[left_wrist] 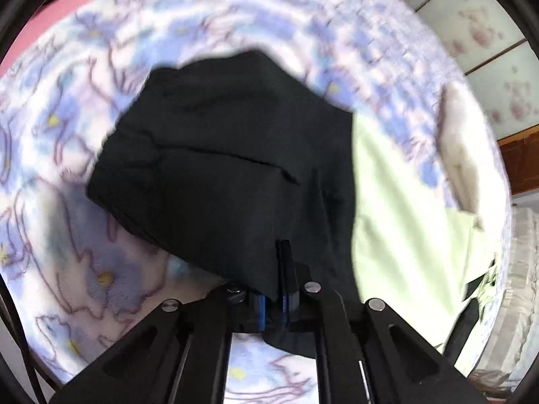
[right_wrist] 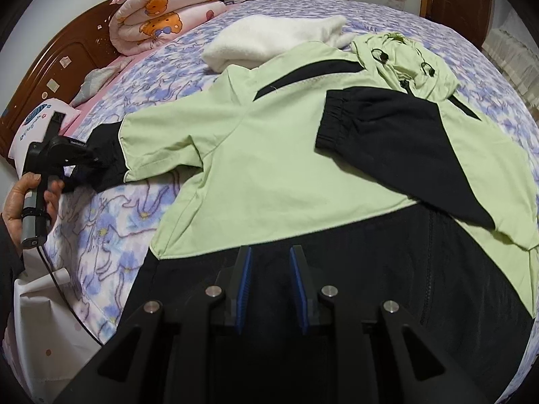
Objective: Fold large clothes
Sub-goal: 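Grasp the other black sleeve cuff with the left tool and lift it, then lay the sleeve across the jacket front with the left tool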
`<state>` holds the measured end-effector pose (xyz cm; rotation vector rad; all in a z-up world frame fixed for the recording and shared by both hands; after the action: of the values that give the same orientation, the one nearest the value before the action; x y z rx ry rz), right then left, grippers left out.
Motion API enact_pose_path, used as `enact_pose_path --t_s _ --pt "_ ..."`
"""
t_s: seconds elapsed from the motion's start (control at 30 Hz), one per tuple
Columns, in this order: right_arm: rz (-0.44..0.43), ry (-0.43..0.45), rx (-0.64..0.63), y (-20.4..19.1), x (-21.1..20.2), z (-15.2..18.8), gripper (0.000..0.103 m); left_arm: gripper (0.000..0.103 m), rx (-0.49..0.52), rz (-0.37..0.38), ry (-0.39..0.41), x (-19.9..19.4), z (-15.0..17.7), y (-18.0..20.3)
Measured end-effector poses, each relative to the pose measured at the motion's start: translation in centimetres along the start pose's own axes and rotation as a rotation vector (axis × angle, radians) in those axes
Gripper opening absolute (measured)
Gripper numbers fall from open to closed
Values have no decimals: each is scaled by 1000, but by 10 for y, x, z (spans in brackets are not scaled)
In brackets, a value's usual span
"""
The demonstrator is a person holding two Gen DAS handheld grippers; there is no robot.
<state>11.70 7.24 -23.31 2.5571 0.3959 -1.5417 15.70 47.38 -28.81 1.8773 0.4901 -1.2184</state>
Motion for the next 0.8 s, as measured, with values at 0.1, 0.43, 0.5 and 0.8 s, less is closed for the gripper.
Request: enact_pose_path --t_s 0.1,0.43,0.5,0.8 --pt "2 1 10 10 -2 6 23 3 76 0 96 -25 -1 31" --pt "-1 23 147 67 -17 16 23 3 604 278 152 -89 109 262" --pt "2 30 183 80 -20 19 23 3 683 323 111 -79 145 295" --pt "44 6 314 147 -17 42 23 17 848 258 -139 44 291 320"
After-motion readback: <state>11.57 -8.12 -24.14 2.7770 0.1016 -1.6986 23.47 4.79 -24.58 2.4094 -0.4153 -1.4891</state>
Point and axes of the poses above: each gripper's, at about its wrist camera, not at the fingertips, and x roughly the way its jaws point, y to its right, z to its underside, the point moved 7 cm from there along x, roughly the way its jaws point, and after that the axes turned 6 degrees about z, right-handed, at the moved point
